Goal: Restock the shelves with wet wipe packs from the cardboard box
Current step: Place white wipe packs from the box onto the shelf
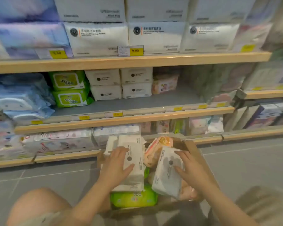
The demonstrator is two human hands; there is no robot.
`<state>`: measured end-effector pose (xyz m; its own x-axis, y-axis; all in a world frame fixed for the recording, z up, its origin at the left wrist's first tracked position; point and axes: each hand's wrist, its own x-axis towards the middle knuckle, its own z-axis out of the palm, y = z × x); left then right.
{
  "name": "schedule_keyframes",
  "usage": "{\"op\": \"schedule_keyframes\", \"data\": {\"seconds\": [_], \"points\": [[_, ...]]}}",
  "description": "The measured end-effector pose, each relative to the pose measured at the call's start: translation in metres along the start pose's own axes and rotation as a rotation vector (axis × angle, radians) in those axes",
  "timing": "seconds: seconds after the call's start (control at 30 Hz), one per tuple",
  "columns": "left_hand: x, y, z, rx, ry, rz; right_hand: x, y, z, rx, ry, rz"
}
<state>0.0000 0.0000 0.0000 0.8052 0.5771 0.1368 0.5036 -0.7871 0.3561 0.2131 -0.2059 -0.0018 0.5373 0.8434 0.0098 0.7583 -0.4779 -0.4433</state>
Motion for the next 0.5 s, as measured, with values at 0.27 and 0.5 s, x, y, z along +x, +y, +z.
{"op": "schedule_keyframes", "data": {"seconds": [0.27, 0.5], "points": [[0.028, 0.025, 0.040, 0.136, -0.131, -0.236, 0.001, 0.025, 0.024, 0.338, -0.002, 0.385], [0.033, 0.018, 0.061, 0.203, -0.029, -0.220, 0.028, 0.041, 0.069, 0.675, -0.026, 0.575]]}}
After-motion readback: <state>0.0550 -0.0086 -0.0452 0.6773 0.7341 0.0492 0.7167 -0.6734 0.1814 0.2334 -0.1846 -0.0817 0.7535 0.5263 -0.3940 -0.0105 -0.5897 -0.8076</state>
